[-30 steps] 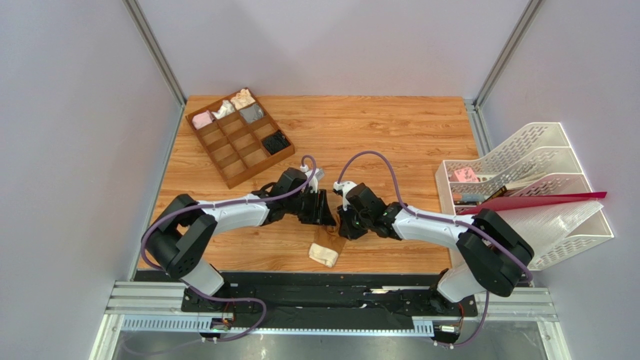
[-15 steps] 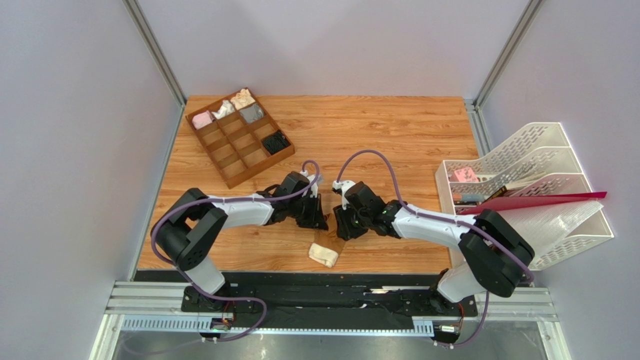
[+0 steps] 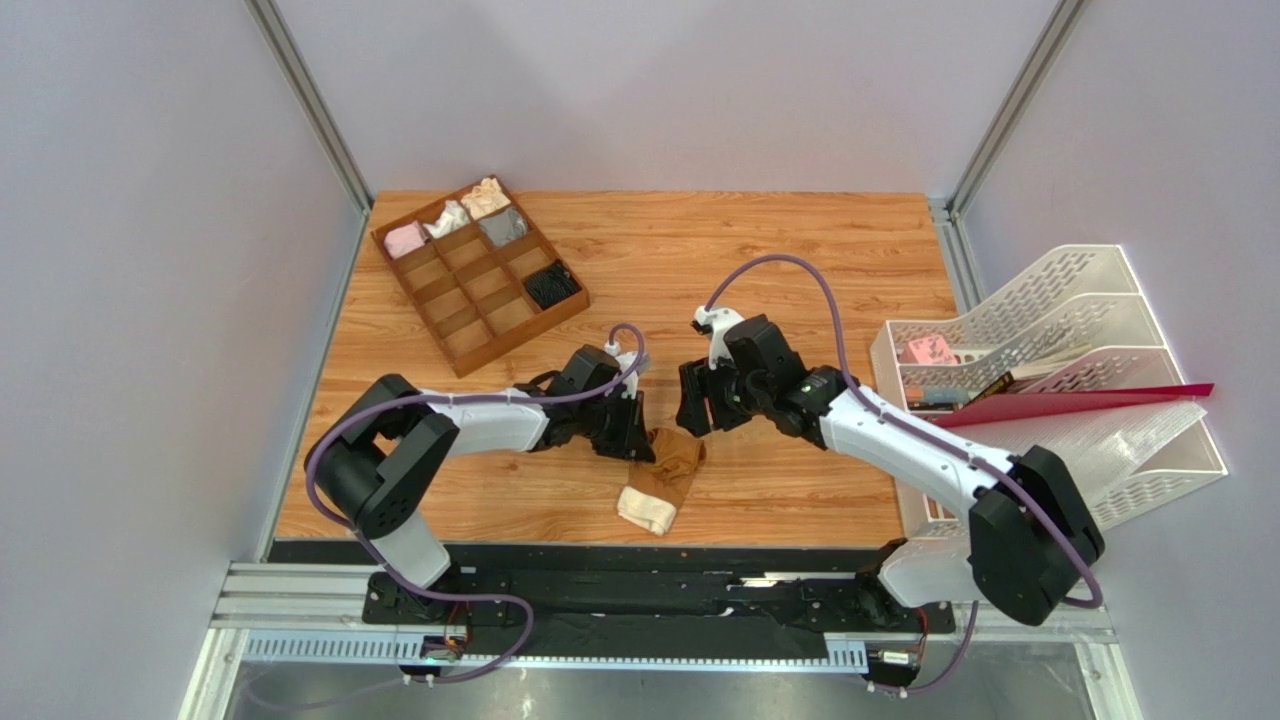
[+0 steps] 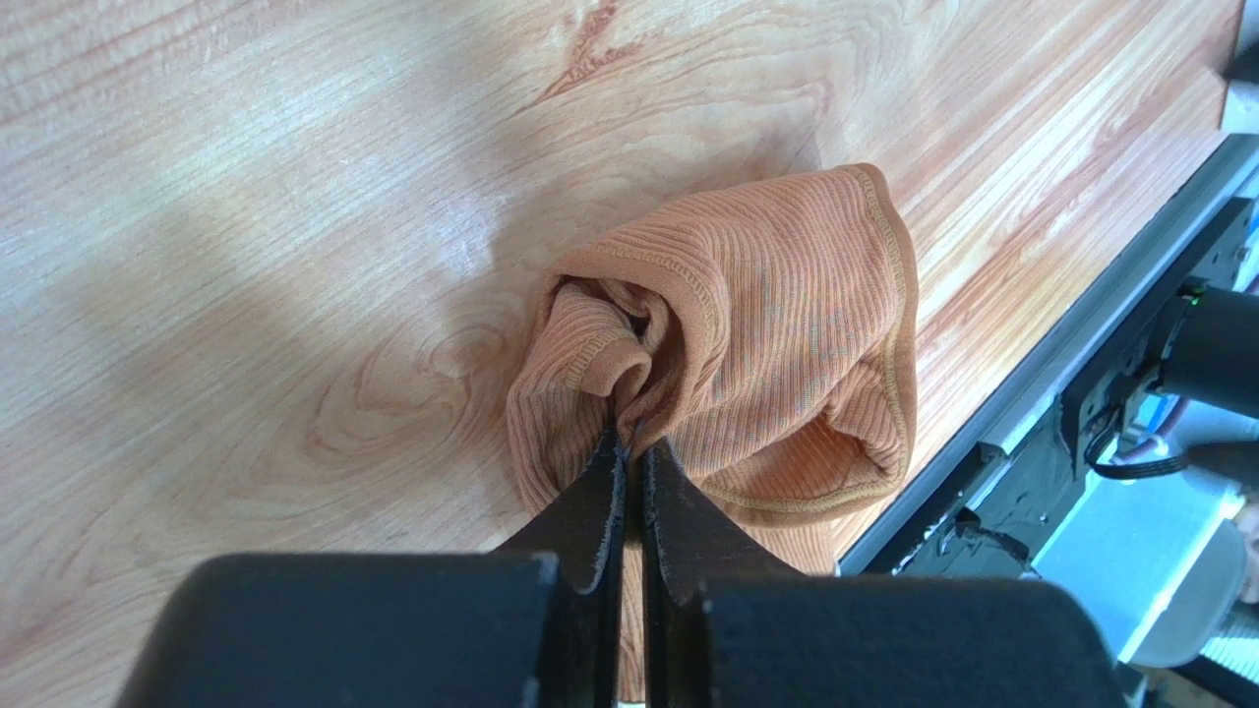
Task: Roll the underwear
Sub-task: Roll the underwear to the center of the board.
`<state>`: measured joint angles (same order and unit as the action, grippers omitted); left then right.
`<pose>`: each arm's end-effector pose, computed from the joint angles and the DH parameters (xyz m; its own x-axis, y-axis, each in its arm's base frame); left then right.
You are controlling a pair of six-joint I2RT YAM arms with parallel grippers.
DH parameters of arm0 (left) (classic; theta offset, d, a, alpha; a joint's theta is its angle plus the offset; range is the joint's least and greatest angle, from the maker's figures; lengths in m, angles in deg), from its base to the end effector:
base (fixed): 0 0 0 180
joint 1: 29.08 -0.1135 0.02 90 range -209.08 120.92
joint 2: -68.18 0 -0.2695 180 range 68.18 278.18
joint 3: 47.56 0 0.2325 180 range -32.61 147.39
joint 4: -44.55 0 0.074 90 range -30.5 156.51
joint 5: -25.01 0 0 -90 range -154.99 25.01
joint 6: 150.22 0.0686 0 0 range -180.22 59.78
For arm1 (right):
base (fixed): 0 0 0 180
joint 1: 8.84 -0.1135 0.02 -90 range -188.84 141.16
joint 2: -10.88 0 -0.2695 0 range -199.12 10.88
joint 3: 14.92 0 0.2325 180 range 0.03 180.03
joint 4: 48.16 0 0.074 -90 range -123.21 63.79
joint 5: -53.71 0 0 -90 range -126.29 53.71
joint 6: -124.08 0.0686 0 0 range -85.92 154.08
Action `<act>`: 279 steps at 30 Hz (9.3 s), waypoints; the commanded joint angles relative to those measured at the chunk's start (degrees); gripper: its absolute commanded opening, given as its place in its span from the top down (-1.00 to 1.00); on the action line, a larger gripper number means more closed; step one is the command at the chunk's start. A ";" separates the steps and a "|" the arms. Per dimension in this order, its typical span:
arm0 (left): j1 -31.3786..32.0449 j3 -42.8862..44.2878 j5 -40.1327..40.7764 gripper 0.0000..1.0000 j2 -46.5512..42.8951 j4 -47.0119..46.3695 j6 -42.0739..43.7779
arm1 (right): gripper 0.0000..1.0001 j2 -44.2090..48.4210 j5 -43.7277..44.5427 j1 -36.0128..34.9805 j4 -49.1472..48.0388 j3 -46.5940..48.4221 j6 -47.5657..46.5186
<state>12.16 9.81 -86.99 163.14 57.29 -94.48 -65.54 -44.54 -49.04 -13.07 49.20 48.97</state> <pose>0.2202 -0.2272 0.1342 -0.9237 0.1156 -0.3653 0.3279 0.7316 -0.5977 0.2075 0.1882 0.2215 -0.7265 -0.2810 -0.6271 -0.5446 0.7920 0.2760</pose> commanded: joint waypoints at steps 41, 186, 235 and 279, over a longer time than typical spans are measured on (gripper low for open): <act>0.43 7.33 12.14 0.29 -4.77 10.21 8.60 | 1.00 -11.74 -8.03 6.20 -7.40 -5.57 4.00; 9.13 -18.76 23.76 -0.08 -22.09 -10.96 -24.97 | 0.77 -18.85 42.00 -32.39 -2.47 -1.09 38.89; 9.22 -14.90 23.40 -0.15 -11.99 -17.03 -25.50 | 0.61 -17.88 40.69 -33.18 -3.62 -1.71 36.44; 9.22 -18.95 23.05 0.60 -9.26 -19.49 -26.65 | 0.48 3.48 32.78 -25.36 -9.24 -13.40 36.26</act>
<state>21.14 -7.94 -64.17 153.74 35.82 -121.04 -60.32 -10.93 -74.22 -18.03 35.40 85.30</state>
